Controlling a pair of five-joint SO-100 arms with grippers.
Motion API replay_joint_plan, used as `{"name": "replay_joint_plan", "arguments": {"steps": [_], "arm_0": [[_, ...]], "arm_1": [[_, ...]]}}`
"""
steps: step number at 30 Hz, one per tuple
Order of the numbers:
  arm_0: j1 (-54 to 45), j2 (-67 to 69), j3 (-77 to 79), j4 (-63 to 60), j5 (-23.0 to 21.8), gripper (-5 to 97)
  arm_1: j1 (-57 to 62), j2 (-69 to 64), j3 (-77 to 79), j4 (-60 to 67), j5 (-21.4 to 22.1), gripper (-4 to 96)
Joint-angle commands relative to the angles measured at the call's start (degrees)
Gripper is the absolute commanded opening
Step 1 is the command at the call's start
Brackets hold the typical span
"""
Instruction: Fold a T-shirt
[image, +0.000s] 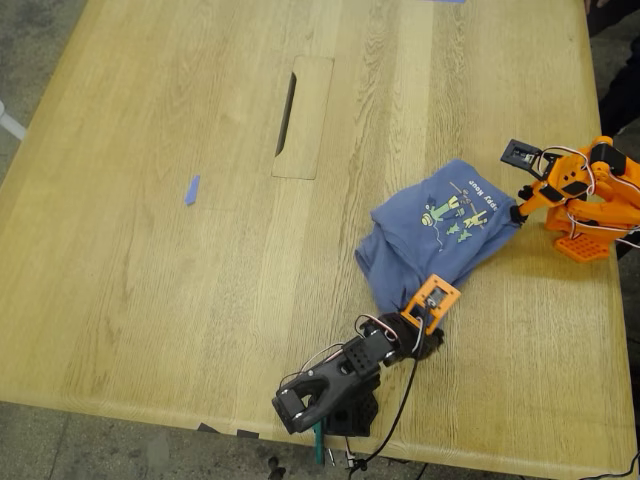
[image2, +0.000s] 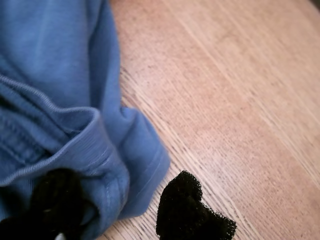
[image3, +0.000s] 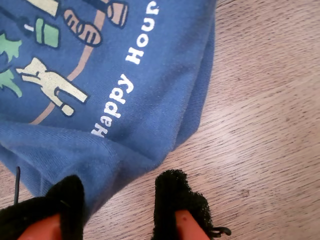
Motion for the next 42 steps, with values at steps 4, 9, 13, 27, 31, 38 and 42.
{"name": "replay_joint_plan", "arguments": {"steps": [4,9,13,27,31,38,42], "arm_0": [[-4.6,2.0,-9.2,5.3,2.6,43],[-9.5,2.3,-11.1,7.6,3.3,47],[-13.4,-1.4,-14.2,5.9,4.5,48],[-15.3,-9.5,-18.1,-1.5,4.4,48],[-16.6,-9.9,-19.3,-2.2,4.4,48],[-22.1,-36.5,-34.0,-20.1,7.6,36],[-26.1,-56.2,-45.4,-33.7,8.7,26]], "arm_1": [[-0.6,-2.6,-5.4,0.0,0.1,24.4],[-1.2,-6.5,-10.4,0.1,0.5,18.1],[-1.8,-10.3,-14.3,0.3,0.9,16.1],[-7.6,-22.3,-25.3,0.7,2.9,16.3],[-8.9,-19.2,-18.9,0.0,3.0,19.7],[-6.8,-28.1,-25.6,-8.6,1.7,13.3],[-9.9,-33.8,-24.6,-18.8,2.2,0.1]]}}
